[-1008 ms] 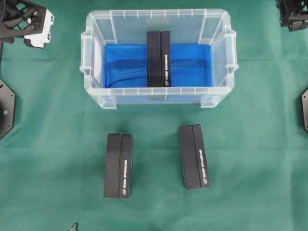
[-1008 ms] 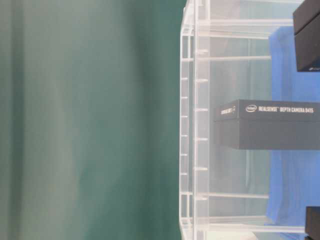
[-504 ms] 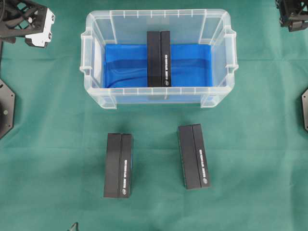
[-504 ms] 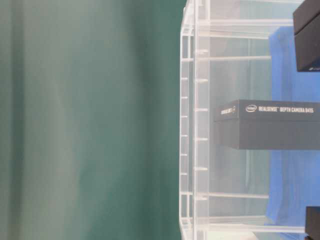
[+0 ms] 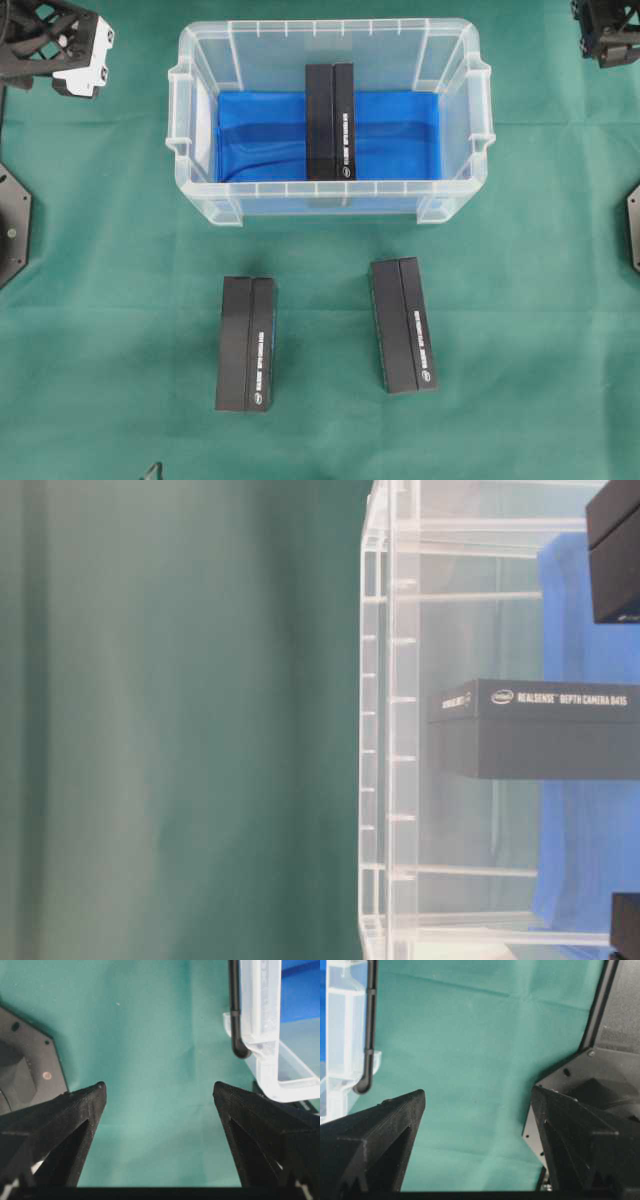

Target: Take the box out of the case with both arms.

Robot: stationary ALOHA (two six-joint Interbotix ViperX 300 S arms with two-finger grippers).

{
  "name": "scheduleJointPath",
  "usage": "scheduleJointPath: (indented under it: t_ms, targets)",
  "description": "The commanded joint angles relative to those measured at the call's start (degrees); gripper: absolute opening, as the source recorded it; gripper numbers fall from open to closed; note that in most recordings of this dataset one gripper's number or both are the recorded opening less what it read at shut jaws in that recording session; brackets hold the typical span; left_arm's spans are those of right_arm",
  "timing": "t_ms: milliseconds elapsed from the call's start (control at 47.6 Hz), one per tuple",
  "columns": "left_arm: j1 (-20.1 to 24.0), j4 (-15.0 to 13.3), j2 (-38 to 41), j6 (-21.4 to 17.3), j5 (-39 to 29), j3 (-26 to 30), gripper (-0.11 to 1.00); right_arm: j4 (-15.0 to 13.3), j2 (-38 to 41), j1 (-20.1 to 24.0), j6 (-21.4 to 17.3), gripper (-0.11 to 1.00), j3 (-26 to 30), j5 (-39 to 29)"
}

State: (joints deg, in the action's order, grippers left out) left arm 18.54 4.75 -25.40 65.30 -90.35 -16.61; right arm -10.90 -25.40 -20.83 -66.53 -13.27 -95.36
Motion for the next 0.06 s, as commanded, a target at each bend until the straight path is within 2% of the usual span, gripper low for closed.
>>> scheduleJointPath:
  t_ms: [0,42]
  targets:
    - [0.18,-0.09,-0.26,0.18,0.09,1.23,0.90,0.00,-0.18,-0.18,-0.09,0.83,0.70,0.09]
    - [0.09,-0.18,-0.26,0.18,0.09,1.14,0.90,0.09,-0.18,-0.18,-0.09,0.83,0.70,0.09]
